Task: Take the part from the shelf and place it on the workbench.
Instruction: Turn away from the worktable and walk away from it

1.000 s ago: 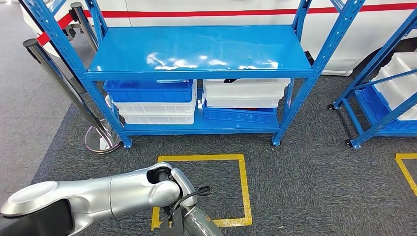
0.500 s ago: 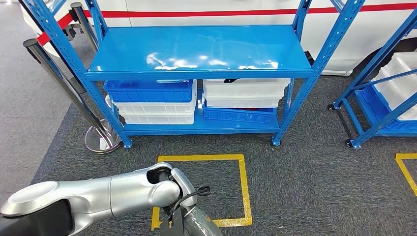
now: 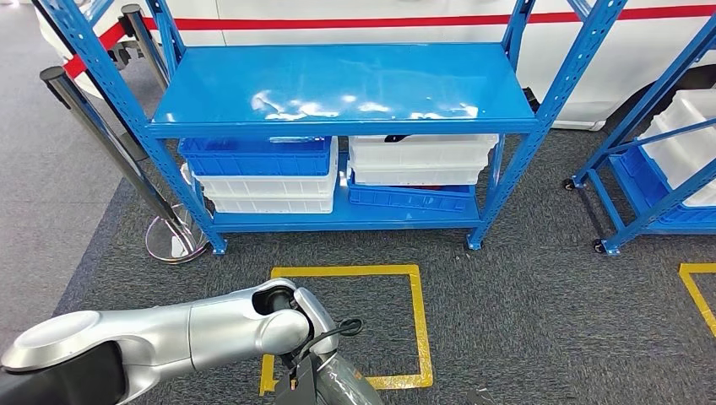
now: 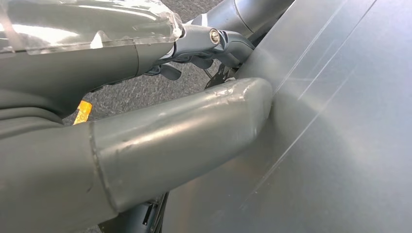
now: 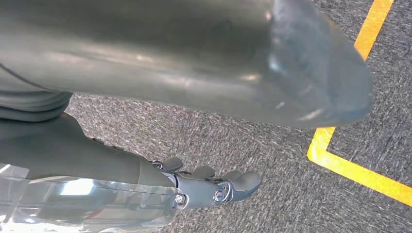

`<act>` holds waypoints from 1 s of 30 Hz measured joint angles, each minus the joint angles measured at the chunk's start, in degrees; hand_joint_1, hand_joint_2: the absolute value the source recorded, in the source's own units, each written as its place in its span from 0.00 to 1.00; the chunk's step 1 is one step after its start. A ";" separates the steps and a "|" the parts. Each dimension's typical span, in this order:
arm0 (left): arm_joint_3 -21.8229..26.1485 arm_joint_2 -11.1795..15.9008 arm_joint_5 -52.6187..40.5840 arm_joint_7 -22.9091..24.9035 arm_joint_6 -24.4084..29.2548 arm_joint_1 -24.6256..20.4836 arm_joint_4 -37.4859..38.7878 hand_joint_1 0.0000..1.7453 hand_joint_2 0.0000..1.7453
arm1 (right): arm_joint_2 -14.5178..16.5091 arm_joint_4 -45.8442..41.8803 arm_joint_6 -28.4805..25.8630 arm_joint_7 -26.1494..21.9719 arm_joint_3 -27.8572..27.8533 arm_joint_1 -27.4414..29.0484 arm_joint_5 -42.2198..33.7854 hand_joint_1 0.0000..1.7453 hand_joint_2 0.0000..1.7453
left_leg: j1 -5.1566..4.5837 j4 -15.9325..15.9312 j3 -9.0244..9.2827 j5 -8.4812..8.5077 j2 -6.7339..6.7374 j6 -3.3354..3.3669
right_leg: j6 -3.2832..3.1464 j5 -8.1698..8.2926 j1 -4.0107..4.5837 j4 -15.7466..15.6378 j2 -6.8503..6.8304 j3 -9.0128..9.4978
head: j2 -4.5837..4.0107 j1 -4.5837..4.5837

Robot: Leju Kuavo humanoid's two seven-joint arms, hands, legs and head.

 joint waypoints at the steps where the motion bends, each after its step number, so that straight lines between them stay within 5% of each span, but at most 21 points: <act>1: 0.00 0.00 0.00 0.00 0.00 0.00 0.00 0.00 0.00 | 0.00 0.00 0.00 0.00 0.00 0.00 0.00 0.00 0.00 | 0.00 0.00 0.00 0.00 0.00 0.00 | 0.00 0.00 0.00 0.00 0.00 0.00 | 0.00 0.00; 30: 0.00 -0.02 0.00 0.00 0.00 0.02 0.00 0.00 0.00 | 0.02 0.00 0.00 0.00 0.00 0.00 0.00 0.00 0.00 | 0.00 0.00 0.00 0.00 0.00 0.00 | 0.00 0.00 0.00 0.00 0.00 0.00 | 0.00 0.00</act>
